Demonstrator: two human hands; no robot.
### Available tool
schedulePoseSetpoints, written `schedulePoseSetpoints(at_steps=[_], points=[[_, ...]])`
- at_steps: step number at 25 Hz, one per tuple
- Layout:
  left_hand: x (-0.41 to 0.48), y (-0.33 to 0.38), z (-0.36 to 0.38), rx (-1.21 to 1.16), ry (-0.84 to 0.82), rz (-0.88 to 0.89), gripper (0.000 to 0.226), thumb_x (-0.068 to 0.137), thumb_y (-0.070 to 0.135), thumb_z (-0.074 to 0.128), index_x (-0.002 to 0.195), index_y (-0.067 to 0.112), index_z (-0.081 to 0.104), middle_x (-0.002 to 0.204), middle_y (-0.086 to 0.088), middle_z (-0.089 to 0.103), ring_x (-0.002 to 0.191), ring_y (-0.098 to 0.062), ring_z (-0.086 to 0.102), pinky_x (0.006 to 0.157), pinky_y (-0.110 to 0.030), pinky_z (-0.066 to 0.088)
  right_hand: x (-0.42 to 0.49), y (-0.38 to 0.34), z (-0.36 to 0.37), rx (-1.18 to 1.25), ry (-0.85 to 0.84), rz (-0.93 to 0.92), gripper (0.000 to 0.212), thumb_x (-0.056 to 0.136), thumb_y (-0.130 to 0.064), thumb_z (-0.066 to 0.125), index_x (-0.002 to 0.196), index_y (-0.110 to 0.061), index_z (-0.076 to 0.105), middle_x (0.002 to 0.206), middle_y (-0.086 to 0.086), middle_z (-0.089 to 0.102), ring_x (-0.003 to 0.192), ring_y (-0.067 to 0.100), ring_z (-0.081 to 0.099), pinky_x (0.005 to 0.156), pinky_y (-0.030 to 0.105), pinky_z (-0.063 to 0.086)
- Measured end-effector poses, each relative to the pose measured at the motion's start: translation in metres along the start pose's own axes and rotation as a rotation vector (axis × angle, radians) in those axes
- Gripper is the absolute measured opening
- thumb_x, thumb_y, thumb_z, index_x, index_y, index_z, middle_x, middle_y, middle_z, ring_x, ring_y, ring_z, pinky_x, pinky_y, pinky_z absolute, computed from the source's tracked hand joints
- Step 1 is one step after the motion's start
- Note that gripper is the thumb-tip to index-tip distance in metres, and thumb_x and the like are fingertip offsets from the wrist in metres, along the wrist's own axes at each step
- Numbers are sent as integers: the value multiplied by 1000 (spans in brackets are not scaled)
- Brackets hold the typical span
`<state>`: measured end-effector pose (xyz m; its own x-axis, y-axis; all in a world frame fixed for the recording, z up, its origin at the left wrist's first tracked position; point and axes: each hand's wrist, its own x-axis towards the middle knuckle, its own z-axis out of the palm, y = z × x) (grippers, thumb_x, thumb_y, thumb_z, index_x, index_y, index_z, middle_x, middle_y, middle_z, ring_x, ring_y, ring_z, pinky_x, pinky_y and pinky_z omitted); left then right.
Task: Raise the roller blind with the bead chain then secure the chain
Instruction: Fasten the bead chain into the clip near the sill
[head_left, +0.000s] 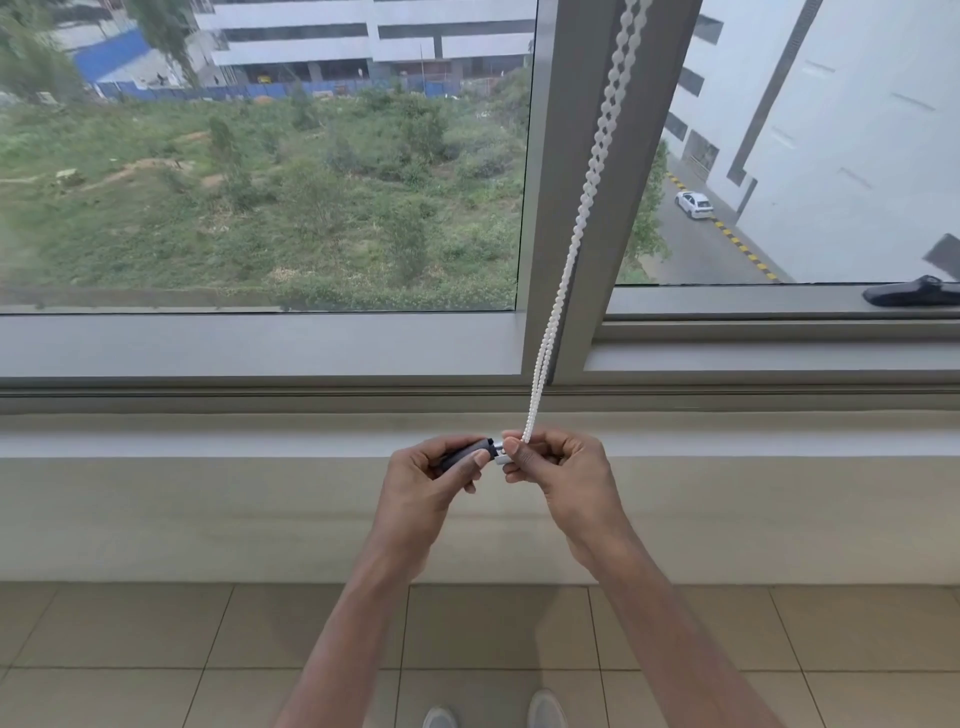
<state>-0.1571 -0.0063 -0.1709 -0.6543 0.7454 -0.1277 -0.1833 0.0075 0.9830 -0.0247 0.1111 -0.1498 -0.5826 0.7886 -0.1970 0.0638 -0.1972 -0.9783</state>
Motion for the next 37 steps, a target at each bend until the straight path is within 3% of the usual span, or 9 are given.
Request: schedulePoseSetpoints(at_steps=[10,16,21,24,30,37], points=[[-7,7,0,45,47,28,20,89,11,84,110,12,84,98,-8,85,71,-16,63,74,-27,57,-12,-1,7,26,102,-54,9,92,-19,79,98,-14,83,87,5,83,70,18,76,88,39,62],[-12,11,-4,103,-17,46,21,90,8,83,110,14,84,100,-5,86,75,-12,68,75,-27,58,-11,-3,3,-30,43,-57,9,92,-21,79,99,-17,83,85,7,83,70,18,75,89,42,63],[-15,19,-11,160,-101,76,23,91,5,82,111,15,84,105,0,86,89,-6,77,82,-20,58,-12,-3,0,-31,-9,-58,10,92,-21,79,99,-16,83,82,10,82,71,21,74,88,41,63],[-16,23,-11,161,-109,79,22,91,5,81,110,15,84,104,0,86,84,-3,76,81,-17,56,-14,-4,0,-30,-13,-64,10,92,-22,79,99,-16,83,84,8,82,73,21,76,89,39,63],[-16,21,-9,155,-98,61,20,91,8,82,108,18,85,102,-2,86,80,-9,71,77,-25,58,-20,-2,0,-16,-30,-68,7,93,-20,78,97,-16,83,85,10,82,73,21,76,88,39,63],[-15,10,-9,106,-79,28,18,90,4,82,106,10,84,84,2,83,71,-13,66,71,-23,56,-18,0,-1,-25,-64,-95,6,93,-15,77,98,-13,81,81,12,80,70,20,73,74,29,62]])
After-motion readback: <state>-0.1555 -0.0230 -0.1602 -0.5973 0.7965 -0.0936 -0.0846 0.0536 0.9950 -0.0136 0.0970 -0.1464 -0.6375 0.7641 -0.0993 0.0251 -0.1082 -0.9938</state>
